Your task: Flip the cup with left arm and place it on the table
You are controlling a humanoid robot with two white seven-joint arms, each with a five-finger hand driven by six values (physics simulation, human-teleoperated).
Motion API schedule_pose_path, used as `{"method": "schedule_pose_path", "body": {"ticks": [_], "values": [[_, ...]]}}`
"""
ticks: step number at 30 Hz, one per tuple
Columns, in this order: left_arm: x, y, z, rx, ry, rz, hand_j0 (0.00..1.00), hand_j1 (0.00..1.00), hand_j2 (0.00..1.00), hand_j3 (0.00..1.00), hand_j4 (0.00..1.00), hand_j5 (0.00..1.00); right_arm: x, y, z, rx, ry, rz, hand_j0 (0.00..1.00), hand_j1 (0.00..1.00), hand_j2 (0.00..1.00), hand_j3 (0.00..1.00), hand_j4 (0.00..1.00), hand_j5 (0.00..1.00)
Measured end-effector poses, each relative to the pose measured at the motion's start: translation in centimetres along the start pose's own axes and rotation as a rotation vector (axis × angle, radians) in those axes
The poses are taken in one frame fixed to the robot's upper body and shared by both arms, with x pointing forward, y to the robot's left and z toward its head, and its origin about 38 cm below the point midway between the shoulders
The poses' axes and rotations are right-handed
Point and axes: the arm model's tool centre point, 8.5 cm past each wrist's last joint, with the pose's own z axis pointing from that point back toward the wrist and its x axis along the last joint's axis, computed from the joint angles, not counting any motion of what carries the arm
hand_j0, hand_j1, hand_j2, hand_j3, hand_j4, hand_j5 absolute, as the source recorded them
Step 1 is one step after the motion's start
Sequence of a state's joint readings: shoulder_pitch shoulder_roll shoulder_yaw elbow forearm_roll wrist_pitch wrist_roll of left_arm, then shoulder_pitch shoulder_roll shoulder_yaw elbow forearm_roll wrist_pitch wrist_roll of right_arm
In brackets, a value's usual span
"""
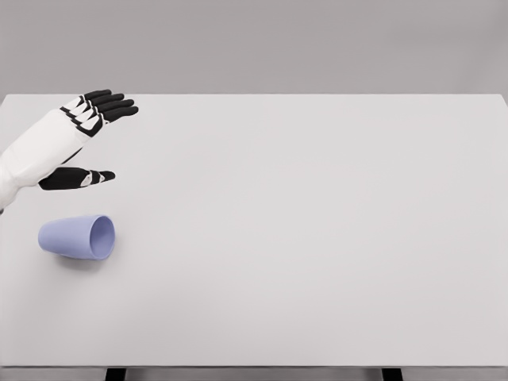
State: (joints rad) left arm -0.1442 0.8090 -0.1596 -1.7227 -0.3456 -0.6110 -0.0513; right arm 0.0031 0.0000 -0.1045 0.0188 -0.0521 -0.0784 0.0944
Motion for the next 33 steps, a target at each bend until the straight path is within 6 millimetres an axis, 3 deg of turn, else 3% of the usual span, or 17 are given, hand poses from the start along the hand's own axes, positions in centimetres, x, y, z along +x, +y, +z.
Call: {"method": "schedule_pose_path", "body": {"ticks": [10, 16, 18, 21, 24, 28, 29, 33], "values": [[-0.2, 0.6, 0.1, -0.007, 0.002, -0.022, 1.0, 1.0, 1.0, 1.0, 1.0, 1.0, -0.8, -0.1, 0.1, 0.001, 0.019, 0.002, 1.0, 1.0, 1.0, 1.0, 1.0, 1.0], [-0.9, 2.6, 1.1, -0.04, 0.016, -0.081, 1.0, 1.0, 1.0, 1.0, 1.0, 1.0, -0.8, -0.1, 0.1, 0.001, 0.02, 0.002, 1.0, 1.0, 1.0, 1.0, 1.0, 1.0], [-0.8, 3.5, 1.0, -0.04, 0.007, -0.094, 0.93, 0.93, 0.93, 0.93, 0.93, 0.93, -0.8, -0.1, 0.1, 0.001, 0.02, 0.002, 1.0, 1.0, 1.0, 1.0, 1.0, 1.0], [-0.7, 5.0, 1.0, -0.159, -0.005, -0.096, 0.96, 0.96, 0.96, 0.96, 0.96, 0.96, -0.8, -0.1, 0.1, 0.001, 0.02, 0.002, 1.0, 1.0, 1.0, 1.0, 1.0, 1.0], [-1.3, 6.6, 0.8, -0.3, 0.047, -0.019, 0.96, 0.96, 0.96, 0.96, 0.96, 0.96, -0.8, -0.1, 0.1, 0.001, 0.02, 0.002, 1.0, 1.0, 1.0, 1.0, 1.0, 1.0], [-2.6, 11.0, -0.8, -0.279, 0.191, 0.091, 0.97, 0.97, 0.97, 0.97, 0.97, 0.97, -0.8, -0.1, 0.1, 0.001, 0.02, 0.002, 1.0, 1.0, 1.0, 1.0, 1.0, 1.0], [-3.0, 11.3, -1.0, -0.27, 0.241, 0.135, 0.99, 0.99, 0.99, 0.99, 0.99, 0.99, -0.8, -0.1, 0.1, 0.001, 0.02, 0.002, 1.0, 1.0, 1.0, 1.0, 1.0, 1.0], [-4.7, 8.9, -0.6, -0.297, 0.443, 0.341, 1.0, 1.0, 1.0, 1.0, 1.0, 1.0, -0.8, -0.1, 0.1, 0.001, 0.02, 0.002, 1.0, 1.0, 1.0, 1.0, 1.0, 1.0]]}}
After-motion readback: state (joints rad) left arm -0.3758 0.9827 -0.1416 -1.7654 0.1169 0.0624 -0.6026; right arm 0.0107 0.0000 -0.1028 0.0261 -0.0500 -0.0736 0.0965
